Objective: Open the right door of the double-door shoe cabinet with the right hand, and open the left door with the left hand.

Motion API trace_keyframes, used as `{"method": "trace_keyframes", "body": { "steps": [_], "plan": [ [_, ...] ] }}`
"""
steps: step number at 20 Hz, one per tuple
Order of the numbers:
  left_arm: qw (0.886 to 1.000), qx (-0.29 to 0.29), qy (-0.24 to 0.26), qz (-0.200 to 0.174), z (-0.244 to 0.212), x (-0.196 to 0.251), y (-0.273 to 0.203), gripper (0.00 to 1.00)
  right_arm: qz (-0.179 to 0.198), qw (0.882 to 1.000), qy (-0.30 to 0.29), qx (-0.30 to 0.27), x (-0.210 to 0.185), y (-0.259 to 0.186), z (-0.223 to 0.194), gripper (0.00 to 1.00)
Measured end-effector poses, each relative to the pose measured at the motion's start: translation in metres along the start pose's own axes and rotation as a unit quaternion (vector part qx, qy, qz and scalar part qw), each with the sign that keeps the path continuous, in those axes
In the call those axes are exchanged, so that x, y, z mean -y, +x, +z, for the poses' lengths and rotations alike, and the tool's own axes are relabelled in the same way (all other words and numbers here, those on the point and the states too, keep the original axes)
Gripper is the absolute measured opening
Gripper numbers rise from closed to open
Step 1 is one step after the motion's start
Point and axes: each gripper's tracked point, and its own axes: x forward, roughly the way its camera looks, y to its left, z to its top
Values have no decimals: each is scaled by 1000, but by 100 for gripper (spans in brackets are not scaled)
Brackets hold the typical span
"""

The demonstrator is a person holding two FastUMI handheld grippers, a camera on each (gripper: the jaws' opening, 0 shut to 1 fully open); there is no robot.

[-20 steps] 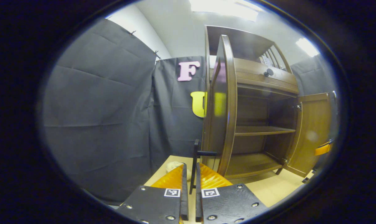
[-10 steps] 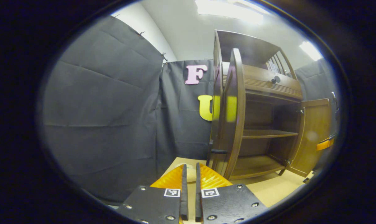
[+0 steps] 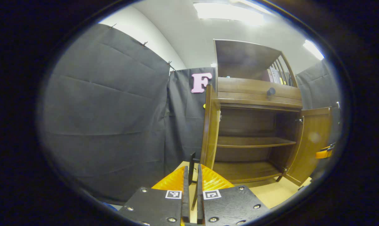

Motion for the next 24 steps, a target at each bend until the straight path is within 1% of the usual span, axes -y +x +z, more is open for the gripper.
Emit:
{"method": "trace_keyframes", "body": {
  "steps": [1, 3, 5, 8, 9, 11, 13, 14, 15, 16, 20, 21, 22, 23, 24],
  "plan": [
    [1000, 2, -6, 0, 10, 11, -6, 25, -2, 1000, -4, 7, 8, -10, 4, 92],
    [1000, 12, -21, -11, 28, 41, -22, 43, -3, 1000, -13, 20, 21, -29, 14, 92],
    [999, 24, -27, -15, 42, 56, -28, 61, -1, 999, -16, 34, 28, -44, 21, 92],
    [999, 46, -24, 16, 56, 69, -39, 89, 7, 999, 0, 51, 32, -59, 29, 92],
    [999, 47, -17, 19, 56, 76, -40, 98, 11, 998, 5, 57, 33, -62, 32, 92],
    [999, 33, 7, 13, 50, 94, -40, 98, 18, 998, 10, 61, 33, -64, 37, 92],
    [999, 27, 38, 6, 52, 102, -41, 98, 14, 998, 5, 68, 39, -65, 42, 92],
    [998, 25, 55, -3, 54, 108, -39, 98, 10, 997, 6, 72, 40, -65, 46, 92],
    [997, 19, 67, -14, 53, 114, -36, 98, 6, 997, 7, 76, 40, -64, 50, 94],
    [997, 13, 74, -25, 49, 122, -31, 98, 0, 997, 10, 78, 41, -63, 53, 94],
    [995, 10, 78, -64, 46, 146, -10, 99, -38, 995, 29, 85, 36, -55, 64, 91],
    [995, 8, 76, -69, 42, 149, -6, 99, -47, 994, 33, 91, 31, -54, 66, 94],
    [995, 3, 73, -72, 35, 149, -3, 99, -55, 994, 34, 94, 27, -50, 67, 94],
    [995, -2, 66, -73, 29, 147, 0, 98, -60, 993, 30, 94, 22, -46, 66, 91],
    [996, -13, 53, -75, 18, 145, 6, 98, -67, 993, 25, 92, 17, -43, 65, 94]
  ]
}}
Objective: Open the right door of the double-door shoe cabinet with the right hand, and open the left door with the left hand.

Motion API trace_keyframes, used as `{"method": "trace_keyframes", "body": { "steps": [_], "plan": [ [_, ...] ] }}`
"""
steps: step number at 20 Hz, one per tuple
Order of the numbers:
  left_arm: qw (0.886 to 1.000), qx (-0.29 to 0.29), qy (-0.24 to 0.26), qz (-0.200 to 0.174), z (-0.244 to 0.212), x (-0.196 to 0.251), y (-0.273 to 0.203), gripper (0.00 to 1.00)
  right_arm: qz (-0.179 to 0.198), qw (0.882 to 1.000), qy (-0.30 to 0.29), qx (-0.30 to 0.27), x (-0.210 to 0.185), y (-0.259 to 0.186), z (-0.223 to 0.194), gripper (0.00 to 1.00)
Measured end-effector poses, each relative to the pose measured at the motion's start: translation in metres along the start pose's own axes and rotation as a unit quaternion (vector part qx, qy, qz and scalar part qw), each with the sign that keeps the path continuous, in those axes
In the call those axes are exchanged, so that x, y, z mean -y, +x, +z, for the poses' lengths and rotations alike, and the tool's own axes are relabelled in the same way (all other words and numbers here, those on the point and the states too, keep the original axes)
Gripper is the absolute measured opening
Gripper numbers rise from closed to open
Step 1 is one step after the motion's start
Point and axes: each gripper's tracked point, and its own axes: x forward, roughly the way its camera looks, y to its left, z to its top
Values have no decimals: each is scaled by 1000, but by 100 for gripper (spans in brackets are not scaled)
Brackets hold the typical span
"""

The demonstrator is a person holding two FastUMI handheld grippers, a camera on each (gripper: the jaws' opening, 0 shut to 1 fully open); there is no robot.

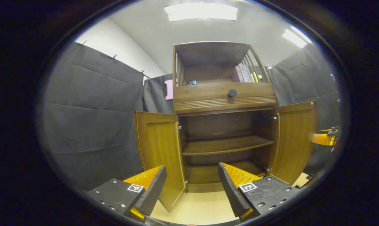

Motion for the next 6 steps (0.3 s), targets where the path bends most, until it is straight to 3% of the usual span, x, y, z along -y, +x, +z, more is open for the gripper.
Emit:
{"method": "trace_keyframes", "body": {
  "steps": [3, 6],
  "plan": [
    [999, -26, -24, -36, -23, -5, 13, 99, -7, 1000, -14, 3, -16, 1, -3, 92],
    [997, -8, -19, -68, -21, -14, 16, 99, -20, 999, -26, 11, -28, 0, -4, 94]
  ]
}}
